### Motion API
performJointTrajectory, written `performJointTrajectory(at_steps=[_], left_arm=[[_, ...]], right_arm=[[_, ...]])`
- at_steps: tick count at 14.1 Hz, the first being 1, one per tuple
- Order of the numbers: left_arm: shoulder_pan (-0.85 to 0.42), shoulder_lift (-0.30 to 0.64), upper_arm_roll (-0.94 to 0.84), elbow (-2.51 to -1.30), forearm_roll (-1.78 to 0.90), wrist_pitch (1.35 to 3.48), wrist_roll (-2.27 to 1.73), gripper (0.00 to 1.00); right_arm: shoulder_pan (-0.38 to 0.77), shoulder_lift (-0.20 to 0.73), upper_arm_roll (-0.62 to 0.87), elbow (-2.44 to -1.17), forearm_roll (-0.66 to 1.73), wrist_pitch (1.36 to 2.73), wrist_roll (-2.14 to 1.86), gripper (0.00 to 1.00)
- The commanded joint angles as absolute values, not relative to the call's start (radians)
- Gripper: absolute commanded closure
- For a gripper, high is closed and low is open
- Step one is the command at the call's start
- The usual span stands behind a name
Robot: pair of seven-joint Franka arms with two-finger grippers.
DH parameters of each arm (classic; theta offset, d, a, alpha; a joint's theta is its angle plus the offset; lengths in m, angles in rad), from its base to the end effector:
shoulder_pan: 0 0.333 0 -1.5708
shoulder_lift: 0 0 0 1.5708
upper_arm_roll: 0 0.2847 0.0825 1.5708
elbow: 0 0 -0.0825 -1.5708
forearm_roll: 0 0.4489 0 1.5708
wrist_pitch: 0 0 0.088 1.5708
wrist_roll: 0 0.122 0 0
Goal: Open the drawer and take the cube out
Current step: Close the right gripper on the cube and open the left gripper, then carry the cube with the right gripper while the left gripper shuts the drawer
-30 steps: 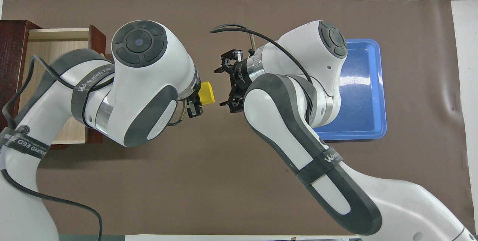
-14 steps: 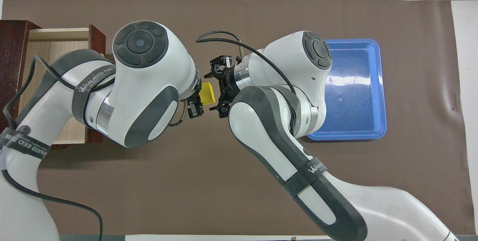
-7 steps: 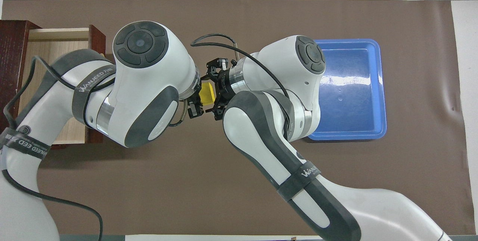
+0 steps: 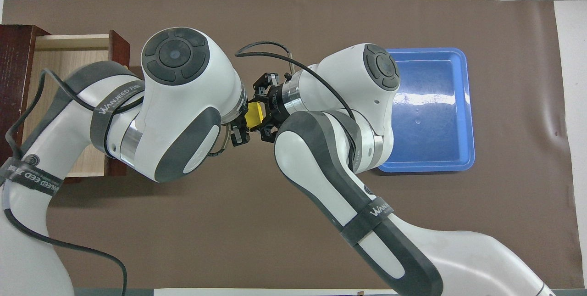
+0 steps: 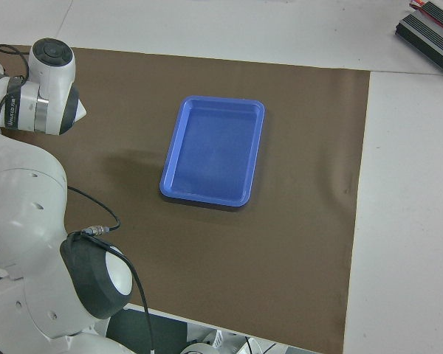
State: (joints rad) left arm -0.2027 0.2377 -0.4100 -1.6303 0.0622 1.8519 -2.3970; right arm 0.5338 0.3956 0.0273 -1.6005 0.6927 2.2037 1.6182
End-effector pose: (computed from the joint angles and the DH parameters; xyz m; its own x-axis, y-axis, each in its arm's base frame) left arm 0.5727 -0.3761 0.4266 -0.2056 0.9783 -0.0261 0.9785 0.2050 -0.0224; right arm 0.6156 0.4196 0.3627 0.1347 -0.7939 -0.5929 -0.9902 -0.1307 -0.0500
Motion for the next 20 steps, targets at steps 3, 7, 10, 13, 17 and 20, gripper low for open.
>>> performJointTrajectory(at_steps=[3, 7, 10, 13, 17, 20], left_arm=[[-0.195, 0.209, -0.407, -1.66, 0.071, 1.864, -2.41, 1.0], [-0.187, 0.212, -0.397, -1.649, 0.072, 1.859, -2.398, 0.01], [-0.175, 0.212, -0.367, -1.632, 0.091, 1.826, -2.323, 0.0], [-0.175, 0.207, -0.272, -1.629, 0.091, 1.805, -2.229, 0.0], [-0.166, 0.193, -0.128, -1.66, 0.081, 1.815, -2.036, 0.0], [-0.158, 0.155, -0.074, -1.791, 0.081, 1.883, -1.935, 0.0]], right_arm=[[0.534, 0.388, 0.026, -1.618, 0.703, 2.217, 1.6, 1.0], [0.534, 0.39, 0.026, -1.618, 0.703, 2.221, 1.6, 1.0], [0.528, 0.39, 0.026, -1.618, 0.703, 2.221, 1.6, 1.0], [0.52, 0.39, 0.026, -1.618, 0.701, 2.217, 1.597, 1.0], [0.404, 0.385, 0.026, -1.62, 0.704, 2.184, 1.496, 1.0], [0.237, 0.383, 0.026, -1.631, 0.715, 2.152, 1.405, 1.0]])
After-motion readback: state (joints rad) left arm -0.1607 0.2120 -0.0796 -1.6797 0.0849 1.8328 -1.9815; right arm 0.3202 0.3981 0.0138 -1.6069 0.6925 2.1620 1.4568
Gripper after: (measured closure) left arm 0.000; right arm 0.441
